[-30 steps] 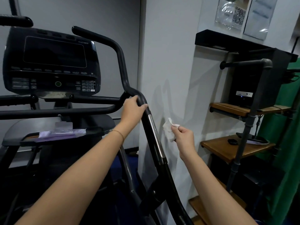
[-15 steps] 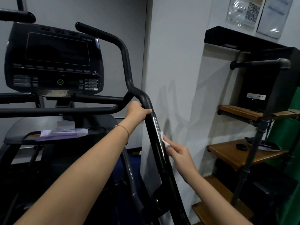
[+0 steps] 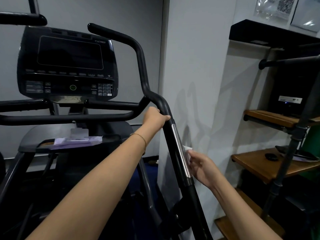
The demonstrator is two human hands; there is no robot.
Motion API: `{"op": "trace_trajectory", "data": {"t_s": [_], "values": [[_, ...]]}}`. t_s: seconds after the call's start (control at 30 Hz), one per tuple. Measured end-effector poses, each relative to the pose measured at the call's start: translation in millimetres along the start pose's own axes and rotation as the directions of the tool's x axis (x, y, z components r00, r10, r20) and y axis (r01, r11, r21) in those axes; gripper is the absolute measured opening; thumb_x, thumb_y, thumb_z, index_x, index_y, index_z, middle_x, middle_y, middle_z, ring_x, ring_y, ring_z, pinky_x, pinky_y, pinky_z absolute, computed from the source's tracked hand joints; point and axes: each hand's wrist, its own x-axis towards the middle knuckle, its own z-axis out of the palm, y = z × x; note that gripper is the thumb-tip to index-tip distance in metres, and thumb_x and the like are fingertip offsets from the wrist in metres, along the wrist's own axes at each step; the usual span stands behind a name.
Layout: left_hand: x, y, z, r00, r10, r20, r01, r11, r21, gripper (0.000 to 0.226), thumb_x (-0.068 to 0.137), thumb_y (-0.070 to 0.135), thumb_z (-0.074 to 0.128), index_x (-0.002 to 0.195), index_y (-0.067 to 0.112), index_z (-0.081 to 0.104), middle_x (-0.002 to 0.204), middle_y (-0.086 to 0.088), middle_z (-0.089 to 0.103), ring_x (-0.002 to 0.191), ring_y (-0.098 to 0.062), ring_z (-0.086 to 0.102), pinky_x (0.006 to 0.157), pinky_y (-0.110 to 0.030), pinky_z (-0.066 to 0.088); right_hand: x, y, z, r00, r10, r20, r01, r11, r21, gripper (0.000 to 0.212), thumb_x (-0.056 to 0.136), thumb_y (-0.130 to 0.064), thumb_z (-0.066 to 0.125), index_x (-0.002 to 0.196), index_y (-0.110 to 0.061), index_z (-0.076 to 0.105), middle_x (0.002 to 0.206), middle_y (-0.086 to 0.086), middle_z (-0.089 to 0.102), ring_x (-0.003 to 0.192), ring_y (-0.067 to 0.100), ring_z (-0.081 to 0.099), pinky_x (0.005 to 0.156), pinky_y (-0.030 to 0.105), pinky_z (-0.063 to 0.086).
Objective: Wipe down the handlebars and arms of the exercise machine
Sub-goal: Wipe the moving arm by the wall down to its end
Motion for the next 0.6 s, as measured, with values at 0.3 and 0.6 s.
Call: {"op": "trace_trajectory", "data": {"t_s": [0.3,0.6], "values": [[2.8,3.2,-2.9,0.998,-0.058,0.020,0.058,0.998,-0.039,0.020,0.082,0.006,0.070,0.099,-0.002,0.064,0.100,-0.019,0.067,0.093,-0.031,0.066,0.086,-0.042,0.055,35.9,-26.1,8.6,1.000,-0.023,-0.019,0.023,1.000,0.016,0.024,0.081,-0.020,0.058,0.100,-0.010,0.068,0.065,0.002,0.055,0.054,0.009,0.054,0.059,0.020,0.048],[4.2,7.6,-1.6,0.994,-0.106,0.035,0.108,0.993,-0.052,0.034,0.080,0.008,0.072,0.108,-0.003,0.059,0.103,-0.017,0.066,0.095,-0.031,0.065,0.086,-0.043,0.054,37.9,-46.5,26.4,0.990,-0.115,-0.076,0.091,0.959,-0.267,0.033,0.092,-0.004,0.044,0.082,-0.009,0.075,0.063,0.003,0.052,0.055,0.011,0.050,0.060,0.019,0.047]]}}
